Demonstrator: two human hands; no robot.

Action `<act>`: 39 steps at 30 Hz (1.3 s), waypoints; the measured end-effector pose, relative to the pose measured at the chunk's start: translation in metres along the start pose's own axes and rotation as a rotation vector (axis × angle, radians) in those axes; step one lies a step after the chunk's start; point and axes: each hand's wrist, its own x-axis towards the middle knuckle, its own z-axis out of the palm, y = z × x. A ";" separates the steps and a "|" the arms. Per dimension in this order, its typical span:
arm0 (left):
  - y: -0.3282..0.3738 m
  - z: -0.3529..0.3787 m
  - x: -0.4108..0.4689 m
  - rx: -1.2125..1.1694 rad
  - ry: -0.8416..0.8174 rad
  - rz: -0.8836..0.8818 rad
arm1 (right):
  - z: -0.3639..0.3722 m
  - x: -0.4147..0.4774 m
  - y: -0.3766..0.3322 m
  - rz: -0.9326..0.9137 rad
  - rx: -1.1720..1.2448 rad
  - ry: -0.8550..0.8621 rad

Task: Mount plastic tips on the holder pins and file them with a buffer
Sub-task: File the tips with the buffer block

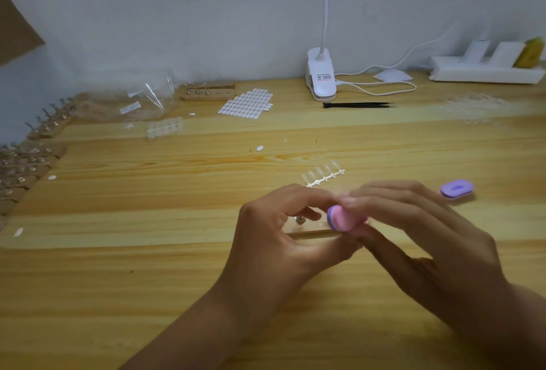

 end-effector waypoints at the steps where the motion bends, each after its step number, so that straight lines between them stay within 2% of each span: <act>1: 0.000 0.000 0.000 0.004 0.006 0.001 | -0.001 0.000 0.002 0.007 -0.028 -0.014; 5: 0.000 -0.002 0.000 0.024 0.027 -0.038 | -0.010 0.003 0.012 0.111 -0.106 -0.001; 9: -0.001 -0.002 0.000 -0.030 0.026 -0.085 | -0.007 0.003 0.001 0.039 -0.028 -0.032; 11: -0.001 -0.002 -0.001 -0.020 0.033 -0.080 | -0.007 0.003 0.004 0.028 -0.074 -0.079; 13: -0.001 -0.003 0.000 0.018 0.031 -0.073 | -0.010 0.003 0.013 0.086 -0.133 -0.078; 16: -0.001 -0.002 0.001 -0.002 0.024 -0.071 | -0.012 0.002 0.012 0.164 -0.088 -0.019; 18: -0.001 0.000 0.001 -0.006 0.007 -0.090 | -0.005 0.001 0.003 0.119 -0.086 -0.043; 21: -0.002 0.000 0.001 0.033 0.039 -0.091 | 0.003 -0.001 0.002 0.064 -0.241 -0.100; 24: -0.001 -0.004 0.002 0.101 0.096 -0.064 | -0.012 0.005 0.018 0.237 -0.270 -0.101; 26: 0.000 -0.006 0.002 0.111 0.106 -0.048 | -0.032 0.009 0.029 0.327 -0.168 -0.231; 28: 0.000 -0.005 0.002 0.131 0.096 -0.031 | -0.049 0.009 0.038 0.413 -0.048 -0.473; 31: 0.000 -0.004 0.002 0.156 0.080 0.001 | -0.056 0.000 0.044 0.482 -0.012 -0.774; 33: 0.000 -0.002 0.002 0.184 0.061 0.034 | -0.051 -0.006 0.042 0.464 -0.004 -0.843; 35: 0.000 -0.002 0.001 0.200 0.045 0.043 | -0.048 -0.004 0.040 0.416 0.011 -0.751; 39: 0.001 -0.001 0.001 0.200 0.009 0.033 | -0.049 0.009 0.031 0.310 -0.017 -0.358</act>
